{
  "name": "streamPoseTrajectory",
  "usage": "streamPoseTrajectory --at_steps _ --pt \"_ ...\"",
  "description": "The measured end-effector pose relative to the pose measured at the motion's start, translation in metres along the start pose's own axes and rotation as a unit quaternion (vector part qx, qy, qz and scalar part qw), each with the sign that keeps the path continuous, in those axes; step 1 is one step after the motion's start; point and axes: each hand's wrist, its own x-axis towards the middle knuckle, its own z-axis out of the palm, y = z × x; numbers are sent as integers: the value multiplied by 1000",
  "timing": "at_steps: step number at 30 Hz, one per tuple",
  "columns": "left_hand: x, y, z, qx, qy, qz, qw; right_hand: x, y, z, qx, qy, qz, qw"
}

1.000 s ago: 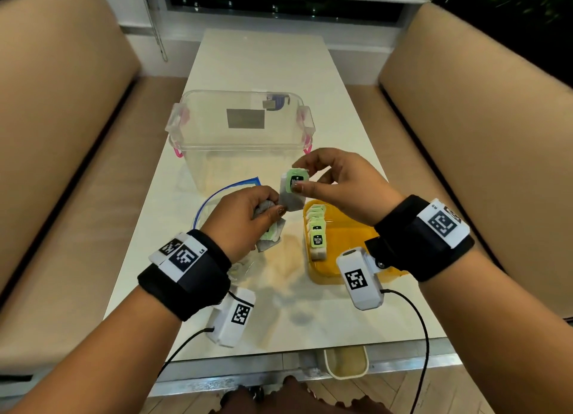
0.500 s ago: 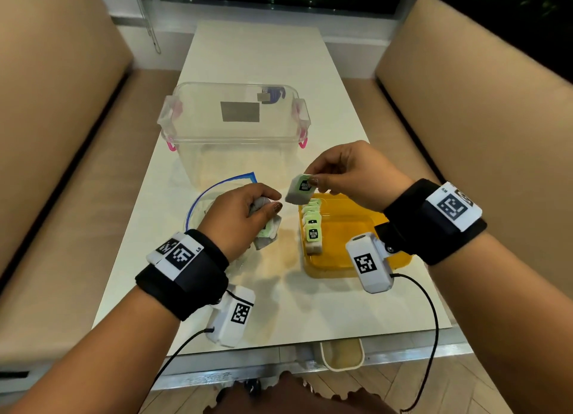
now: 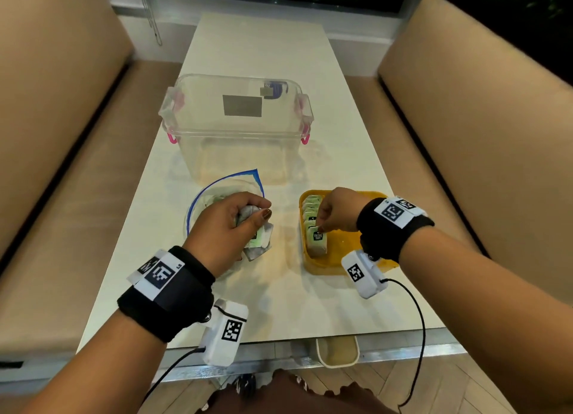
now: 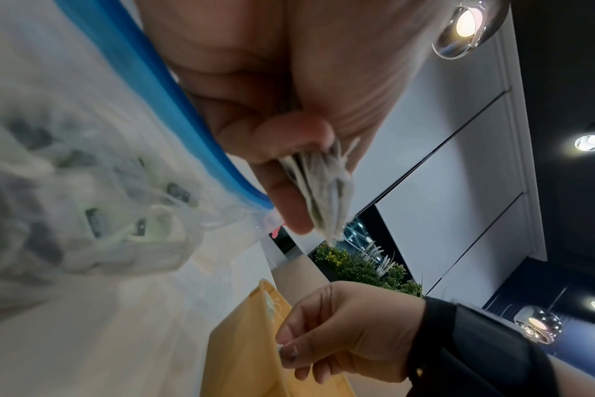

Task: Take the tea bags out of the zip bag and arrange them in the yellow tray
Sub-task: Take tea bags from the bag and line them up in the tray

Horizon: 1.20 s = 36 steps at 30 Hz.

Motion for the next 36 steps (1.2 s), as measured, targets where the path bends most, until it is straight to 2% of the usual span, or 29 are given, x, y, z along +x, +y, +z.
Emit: streamPoseTrajectory --at_steps 4,11,16,19,23,25,28,32,36 --pt "-4 -1 -4 -42 -9 -30 999 7 1 2 20 -20 39 999" --pt "-4 -2 -5 -58 -7 -34 998 7 -5 3 -6 -22 37 999" --pt "-1 -2 -2 -85 -13 -51 995 -5 -8 -9 -27 40 14 999" --pt "5 -3 1 -66 -5 -47 997 -25 -21 -21 73 78 -51 993" --pt "15 -2 6 -118 25 -75 990 -53 -49 -25 221 12 -124 967" --pt "18 -1 8 -152 35 -85 984 -57 -57 -21 252 8 -124 960" --pt "21 -2 10 -188 29 -79 979 -54 -62 -12 304 38 -105 946" --pt "20 -2 12 -175 2 -51 983 -51 -62 -4 338 61 -90 935" --pt "17 0 13 -179 -14 -38 983 -51 -58 -7 376 45 -80 922"
